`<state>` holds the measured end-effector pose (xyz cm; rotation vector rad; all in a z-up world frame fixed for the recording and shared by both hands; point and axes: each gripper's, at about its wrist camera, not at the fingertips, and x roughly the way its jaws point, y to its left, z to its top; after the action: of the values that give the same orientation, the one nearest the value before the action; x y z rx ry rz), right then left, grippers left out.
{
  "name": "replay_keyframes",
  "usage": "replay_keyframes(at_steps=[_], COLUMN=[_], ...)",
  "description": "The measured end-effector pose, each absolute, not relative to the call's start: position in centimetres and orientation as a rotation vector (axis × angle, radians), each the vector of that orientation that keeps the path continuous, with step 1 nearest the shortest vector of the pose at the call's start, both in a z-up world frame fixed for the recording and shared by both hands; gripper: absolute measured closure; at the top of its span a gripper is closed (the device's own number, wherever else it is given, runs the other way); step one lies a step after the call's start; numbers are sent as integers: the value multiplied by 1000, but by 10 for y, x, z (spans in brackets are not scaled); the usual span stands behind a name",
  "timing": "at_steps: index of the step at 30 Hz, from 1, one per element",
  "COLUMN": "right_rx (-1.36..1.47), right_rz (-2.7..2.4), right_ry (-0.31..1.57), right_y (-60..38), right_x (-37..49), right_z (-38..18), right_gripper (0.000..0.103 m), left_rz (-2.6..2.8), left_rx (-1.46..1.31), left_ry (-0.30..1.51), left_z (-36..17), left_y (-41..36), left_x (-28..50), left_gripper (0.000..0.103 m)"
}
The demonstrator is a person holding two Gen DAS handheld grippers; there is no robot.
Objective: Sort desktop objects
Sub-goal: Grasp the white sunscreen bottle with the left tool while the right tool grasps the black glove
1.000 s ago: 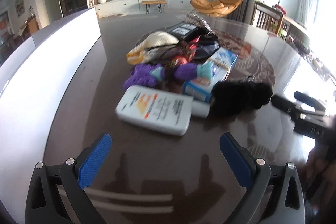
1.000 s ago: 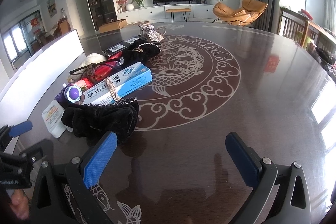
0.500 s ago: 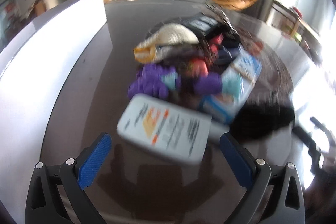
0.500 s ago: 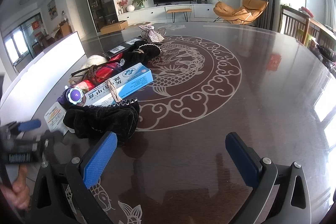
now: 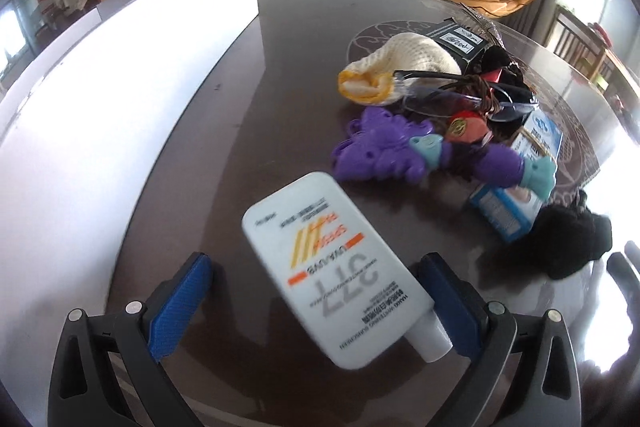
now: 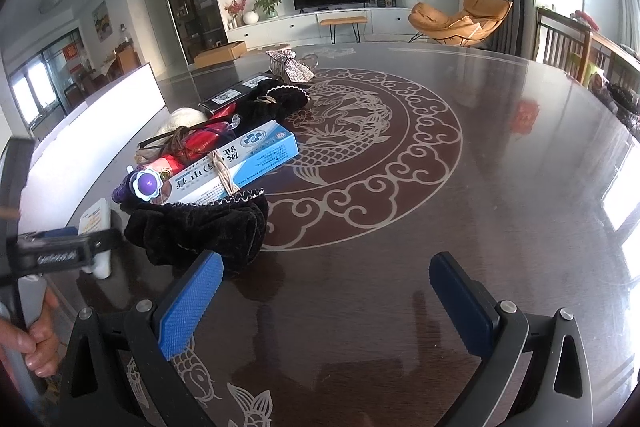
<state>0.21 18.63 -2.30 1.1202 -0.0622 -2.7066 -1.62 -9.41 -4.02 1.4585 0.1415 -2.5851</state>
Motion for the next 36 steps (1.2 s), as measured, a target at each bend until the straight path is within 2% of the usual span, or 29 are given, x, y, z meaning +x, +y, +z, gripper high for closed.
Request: replay_keyframes(at_steps=[18, 23, 25, 26, 27, 29, 33, 36], right_rx=[1179, 1109, 1086, 1049, 1009, 967, 980, 1106], right_rz=[-2686, -2593, -2496, -2453, -2431, -2359, -2243, -2080], right_ry=[-35, -71, -36, 12, 61, 153, 329, 537], right_y=[183, 190, 188, 184, 180, 167, 124, 82], right_x=[-4, 1, 3, 5, 7, 8, -14, -39], right_z=[-28, -22, -17, -12, -7, 7, 22, 1], right_gripper=[0, 0, 0, 0, 0, 0, 0, 0], left_rz=[-2605, -2617, -2689, -2727, -2747, -2795, -2863, -2903], left_rx=[1405, 1460, 1449, 1434, 1435, 1444, 1466, 1497], left_ry=[137, 112, 62, 21, 1, -5, -35, -10], left_z=[-41, -39, -34, -30, -29, -29, -29, -28], left_y=[-100, -102, -102, -102, -102, -105, -101, -102], left_x=[-3, -9, -5, -2, 2, 7, 24, 35], left_gripper=[0, 0, 24, 40, 46, 52, 52, 52])
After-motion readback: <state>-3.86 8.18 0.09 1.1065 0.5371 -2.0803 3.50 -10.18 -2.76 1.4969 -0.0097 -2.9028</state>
